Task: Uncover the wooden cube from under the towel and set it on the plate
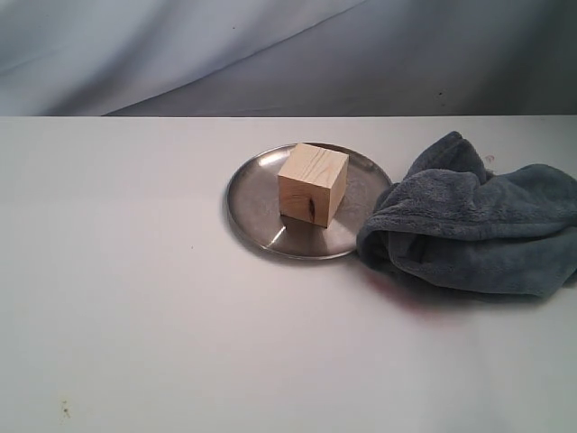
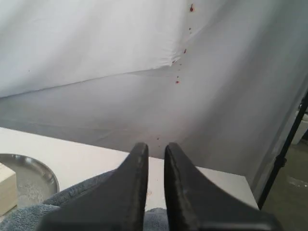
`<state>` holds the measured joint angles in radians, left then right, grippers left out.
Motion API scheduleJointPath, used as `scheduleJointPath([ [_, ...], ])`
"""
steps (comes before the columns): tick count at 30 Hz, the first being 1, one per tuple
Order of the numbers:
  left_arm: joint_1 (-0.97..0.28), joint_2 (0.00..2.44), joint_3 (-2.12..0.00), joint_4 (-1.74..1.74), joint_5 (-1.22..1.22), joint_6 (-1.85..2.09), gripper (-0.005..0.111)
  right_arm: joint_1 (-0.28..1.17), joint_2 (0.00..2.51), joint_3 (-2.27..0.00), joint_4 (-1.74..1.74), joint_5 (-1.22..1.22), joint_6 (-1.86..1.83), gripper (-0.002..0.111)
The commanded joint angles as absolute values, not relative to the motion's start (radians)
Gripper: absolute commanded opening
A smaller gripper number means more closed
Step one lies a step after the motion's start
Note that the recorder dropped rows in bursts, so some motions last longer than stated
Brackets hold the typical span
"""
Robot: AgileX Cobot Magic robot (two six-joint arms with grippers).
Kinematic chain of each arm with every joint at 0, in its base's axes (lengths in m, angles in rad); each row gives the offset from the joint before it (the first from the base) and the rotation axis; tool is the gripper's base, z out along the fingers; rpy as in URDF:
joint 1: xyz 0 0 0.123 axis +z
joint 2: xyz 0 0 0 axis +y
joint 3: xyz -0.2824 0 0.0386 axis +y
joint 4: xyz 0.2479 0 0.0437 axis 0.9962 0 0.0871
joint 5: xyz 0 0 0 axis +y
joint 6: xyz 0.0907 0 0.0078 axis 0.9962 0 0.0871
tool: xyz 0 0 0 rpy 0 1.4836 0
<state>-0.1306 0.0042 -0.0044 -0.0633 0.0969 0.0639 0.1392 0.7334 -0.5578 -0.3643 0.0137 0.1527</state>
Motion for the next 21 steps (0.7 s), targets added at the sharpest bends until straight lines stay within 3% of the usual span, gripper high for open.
scheduleJointPath([
  [1,-0.128,0.000,0.000,-0.066,0.086,0.062,0.000,0.127,0.580,-0.486,-0.378,0.022,0.158,0.007],
  [8,-0.128,0.000,0.000,-0.066,0.086,0.062,0.000,0.127,0.378,-0.385,-0.361,0.111,0.135,0.002],
  [16,-0.128,0.000,0.000,-0.066,0.086,0.062,0.000,0.130,0.285,-0.385,-0.153,0.328,-0.162,0.001],
  [21,-0.128,0.000,0.000,-0.066,0.086,0.062,0.000,0.130,0.282,-0.316,-0.058,0.280,-0.185,0.001],
])
